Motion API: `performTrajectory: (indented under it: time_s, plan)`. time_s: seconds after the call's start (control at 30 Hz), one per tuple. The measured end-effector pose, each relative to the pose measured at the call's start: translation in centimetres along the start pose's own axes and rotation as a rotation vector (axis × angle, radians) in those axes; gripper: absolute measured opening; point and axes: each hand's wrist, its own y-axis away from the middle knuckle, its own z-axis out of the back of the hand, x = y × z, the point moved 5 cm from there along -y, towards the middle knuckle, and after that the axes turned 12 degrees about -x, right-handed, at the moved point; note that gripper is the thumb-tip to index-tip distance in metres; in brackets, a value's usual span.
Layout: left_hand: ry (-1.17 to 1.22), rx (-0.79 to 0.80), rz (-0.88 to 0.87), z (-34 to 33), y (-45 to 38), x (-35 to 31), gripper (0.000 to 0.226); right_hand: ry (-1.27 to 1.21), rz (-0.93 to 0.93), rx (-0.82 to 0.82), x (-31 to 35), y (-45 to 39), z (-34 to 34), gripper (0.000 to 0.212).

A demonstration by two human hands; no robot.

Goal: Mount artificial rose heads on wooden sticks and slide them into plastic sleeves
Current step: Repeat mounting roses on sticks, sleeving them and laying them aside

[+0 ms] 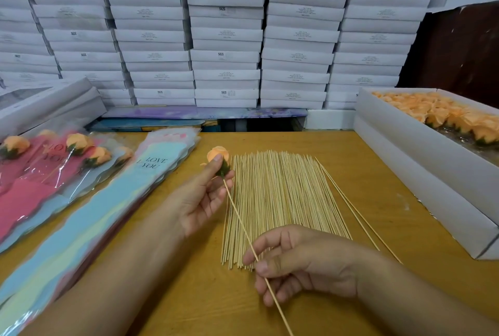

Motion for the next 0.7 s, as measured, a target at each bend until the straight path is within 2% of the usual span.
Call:
performTrajectory:
  time_s: [0.2, 0.47, 0.7]
  plan:
    - [0.091, -0.048, -0.037, 0.8, -0.6, -0.8, 0.036, -0.033, 0.029, -0.029, 0.4, 0.2, 0.4, 0.023]
    - [-0.001, 0.082, 0.065, -1.0, 0.2, 1.9, 0.044, -0.061, 0.123, -0.232, 1.1, -0.4, 1.1, 0.033]
    - [-0.050, 0.131, 0.063, -2.2, 1.2, 2.9, 0.044, -0.108, 0.124, -0.243, 1.1, -0.3, 1.5, 0.035]
